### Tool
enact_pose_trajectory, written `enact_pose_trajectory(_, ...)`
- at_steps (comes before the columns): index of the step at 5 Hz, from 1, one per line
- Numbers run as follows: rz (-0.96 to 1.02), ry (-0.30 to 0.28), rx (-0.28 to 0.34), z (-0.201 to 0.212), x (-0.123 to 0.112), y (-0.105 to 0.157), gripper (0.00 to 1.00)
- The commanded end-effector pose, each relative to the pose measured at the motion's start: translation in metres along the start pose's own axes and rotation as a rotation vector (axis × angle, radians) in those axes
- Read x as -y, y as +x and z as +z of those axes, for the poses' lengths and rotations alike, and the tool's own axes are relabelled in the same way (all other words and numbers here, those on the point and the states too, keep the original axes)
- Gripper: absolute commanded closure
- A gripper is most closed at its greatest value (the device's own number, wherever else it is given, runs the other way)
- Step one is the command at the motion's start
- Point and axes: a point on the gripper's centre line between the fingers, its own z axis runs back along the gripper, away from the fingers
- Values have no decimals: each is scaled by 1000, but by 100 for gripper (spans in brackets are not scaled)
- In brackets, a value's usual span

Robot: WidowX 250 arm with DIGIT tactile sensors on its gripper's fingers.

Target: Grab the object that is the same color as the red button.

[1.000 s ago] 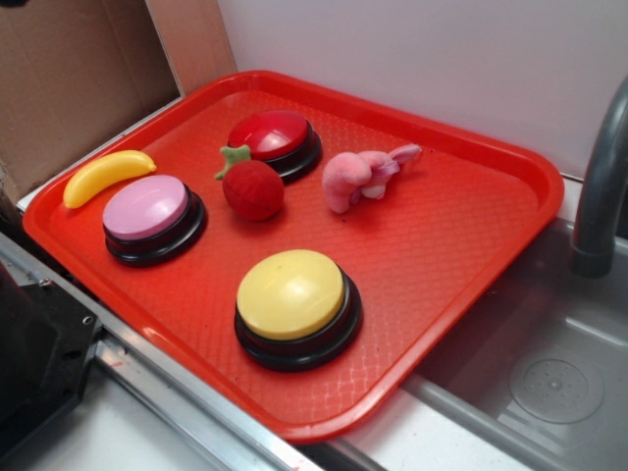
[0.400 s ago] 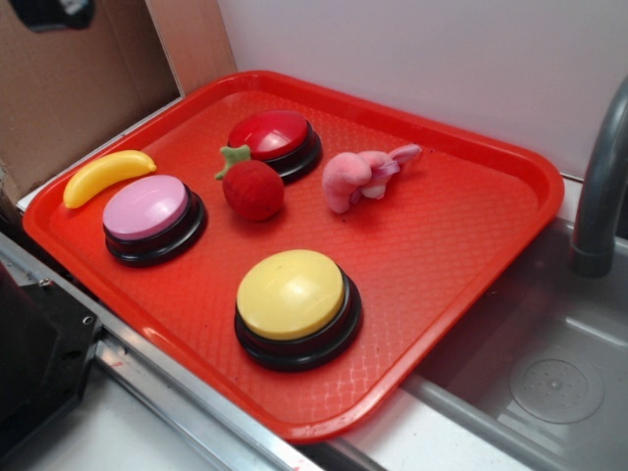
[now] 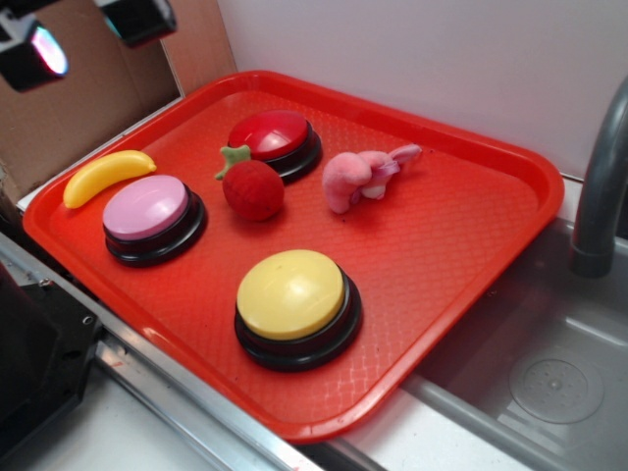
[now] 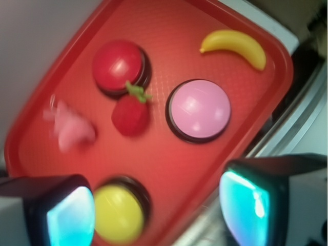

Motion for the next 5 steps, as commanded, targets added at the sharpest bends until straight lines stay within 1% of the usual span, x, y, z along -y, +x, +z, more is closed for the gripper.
enact_pose_trajectory(1,487,49,14,-95,34,33,0)
enact_pose_trajectory(2,550,71,28,-131,40,35,0)
enact_pose_trajectory(3,520,118,53,-151,39,29,0)
enact_pose_trajectory(4,463,122,59,-161,36,19,0)
enact_pose_trajectory(5,445,114,61,-163,34,12,80)
